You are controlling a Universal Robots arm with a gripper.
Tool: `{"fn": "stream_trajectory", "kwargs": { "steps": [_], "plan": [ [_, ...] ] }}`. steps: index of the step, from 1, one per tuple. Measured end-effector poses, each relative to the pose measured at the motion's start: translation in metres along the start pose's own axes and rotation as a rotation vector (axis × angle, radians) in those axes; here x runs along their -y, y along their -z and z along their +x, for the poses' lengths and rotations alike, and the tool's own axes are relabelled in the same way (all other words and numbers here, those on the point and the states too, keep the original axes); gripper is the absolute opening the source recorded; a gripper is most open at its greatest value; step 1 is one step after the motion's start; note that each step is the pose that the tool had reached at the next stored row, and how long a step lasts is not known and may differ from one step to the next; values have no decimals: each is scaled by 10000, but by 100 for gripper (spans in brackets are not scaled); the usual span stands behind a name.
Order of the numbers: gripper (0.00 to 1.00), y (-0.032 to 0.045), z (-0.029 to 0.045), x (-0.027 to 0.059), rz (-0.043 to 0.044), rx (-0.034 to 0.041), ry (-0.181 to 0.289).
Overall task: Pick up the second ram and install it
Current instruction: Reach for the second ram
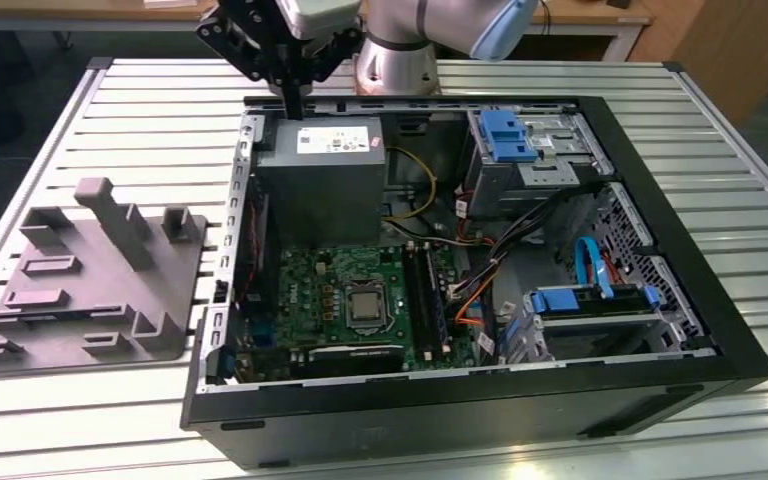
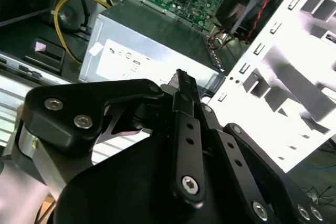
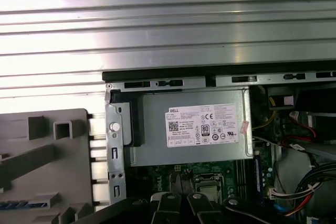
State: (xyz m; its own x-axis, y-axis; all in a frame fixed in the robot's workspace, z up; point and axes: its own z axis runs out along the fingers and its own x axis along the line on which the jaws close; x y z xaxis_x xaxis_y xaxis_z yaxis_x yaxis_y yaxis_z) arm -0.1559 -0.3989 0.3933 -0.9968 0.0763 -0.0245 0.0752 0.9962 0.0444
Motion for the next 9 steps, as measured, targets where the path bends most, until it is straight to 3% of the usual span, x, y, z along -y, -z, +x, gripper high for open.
{"fn": "stream_trajectory", "kwargs": {
  "steps": [9],
  "plan": [
    [10, 4, 155, 12, 0, 0, 1]
  ]
}}
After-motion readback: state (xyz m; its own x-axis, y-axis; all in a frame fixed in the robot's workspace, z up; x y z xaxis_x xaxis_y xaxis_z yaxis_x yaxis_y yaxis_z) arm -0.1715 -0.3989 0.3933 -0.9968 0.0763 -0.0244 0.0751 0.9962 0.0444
